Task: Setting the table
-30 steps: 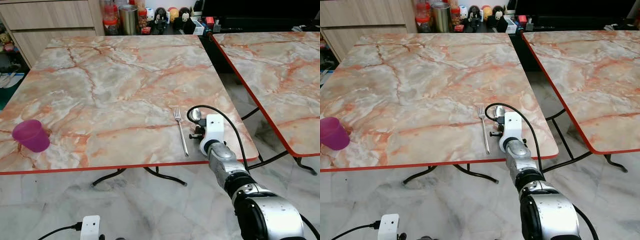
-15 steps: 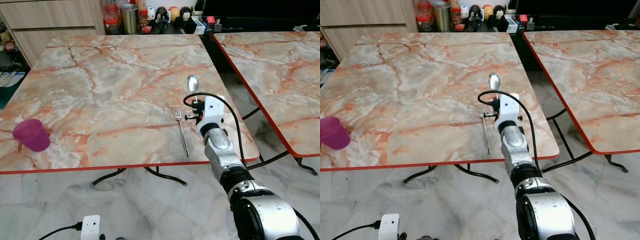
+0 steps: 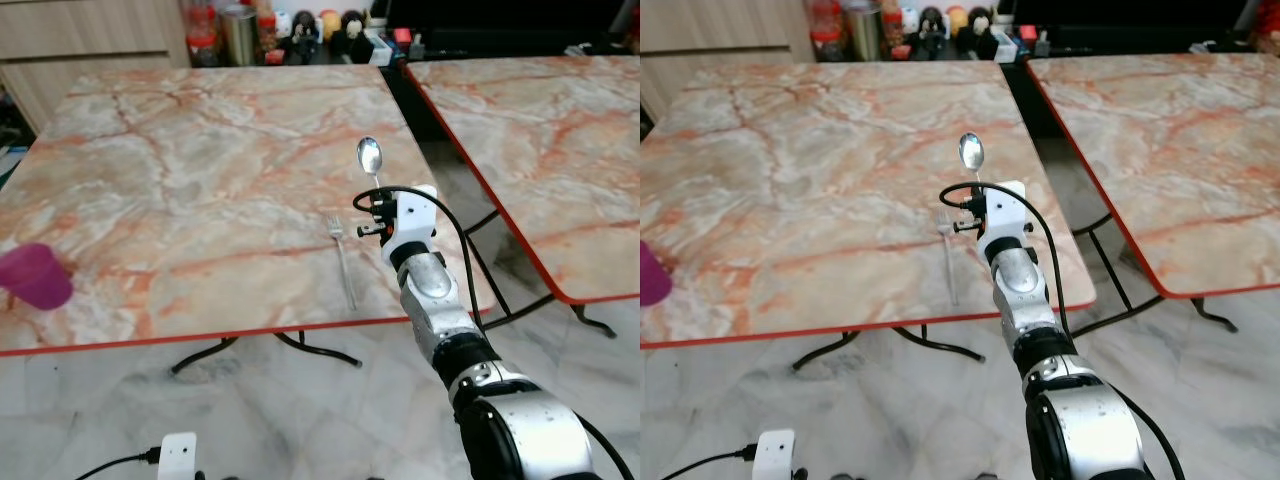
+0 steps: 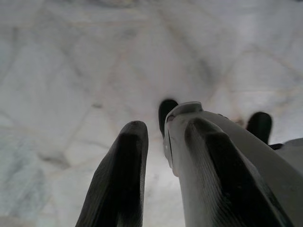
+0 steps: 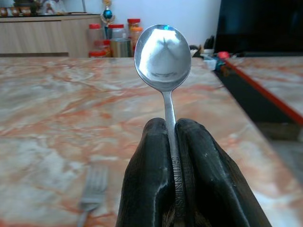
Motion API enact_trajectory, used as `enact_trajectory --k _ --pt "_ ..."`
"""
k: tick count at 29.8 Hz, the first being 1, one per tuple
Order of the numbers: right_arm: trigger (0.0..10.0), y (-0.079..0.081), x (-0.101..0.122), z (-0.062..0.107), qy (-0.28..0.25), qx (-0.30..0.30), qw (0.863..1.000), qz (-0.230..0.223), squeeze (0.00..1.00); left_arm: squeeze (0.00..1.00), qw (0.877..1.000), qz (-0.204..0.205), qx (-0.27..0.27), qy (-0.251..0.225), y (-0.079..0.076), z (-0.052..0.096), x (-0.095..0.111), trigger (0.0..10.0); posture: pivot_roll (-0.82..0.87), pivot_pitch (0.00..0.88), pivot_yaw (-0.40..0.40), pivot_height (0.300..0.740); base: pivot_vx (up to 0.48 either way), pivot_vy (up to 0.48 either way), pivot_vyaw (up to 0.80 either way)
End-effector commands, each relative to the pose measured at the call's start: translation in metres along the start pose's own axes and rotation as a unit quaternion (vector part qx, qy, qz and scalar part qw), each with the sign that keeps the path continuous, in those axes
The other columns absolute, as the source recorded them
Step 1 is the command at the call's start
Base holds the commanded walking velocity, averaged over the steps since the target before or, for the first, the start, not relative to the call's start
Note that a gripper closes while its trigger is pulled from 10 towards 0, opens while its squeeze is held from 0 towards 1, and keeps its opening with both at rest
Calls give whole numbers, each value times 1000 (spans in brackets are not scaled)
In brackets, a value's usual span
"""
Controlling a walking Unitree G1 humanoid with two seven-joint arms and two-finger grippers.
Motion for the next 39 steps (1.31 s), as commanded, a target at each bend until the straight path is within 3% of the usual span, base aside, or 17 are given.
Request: enact_trajectory --k 1,18,24,39 --pt "10000 4 10 -2 -18 3 1000 -4 0 0 999 -3 11 30 8 4 -20 10000 119 104 -60 715 0 -307 0" --pt "10000 7 9 -2 -16 11 1000 20 0 0 1000 -1 14 27 10 3 -17 10000 116 99 -56 715 0 -395 33" --pt "10000 8 9 -2 -15 10 1000 -1 0 0 1000 -1 12 29 9 4 -18 10000 115 100 -57 715 0 -396 466" --pt "10000 9 5 0 -10 13 1000 16 0 0 1000 -4 10 29 8 4 -19 10000 109 92 -51 715 0 -393 0"
Point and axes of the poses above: a point about 5 cm out from each wrist's last joint towards the gripper, its own z axis pointing back from the gripper into the wrist, its own x axis along the axis of the wrist's last joint, y = z × x, the point moved 6 cm from there along -z, pointing out of the wrist towards the gripper, and after that the axes turned 7 degrees about z, right-handed, at the moved point
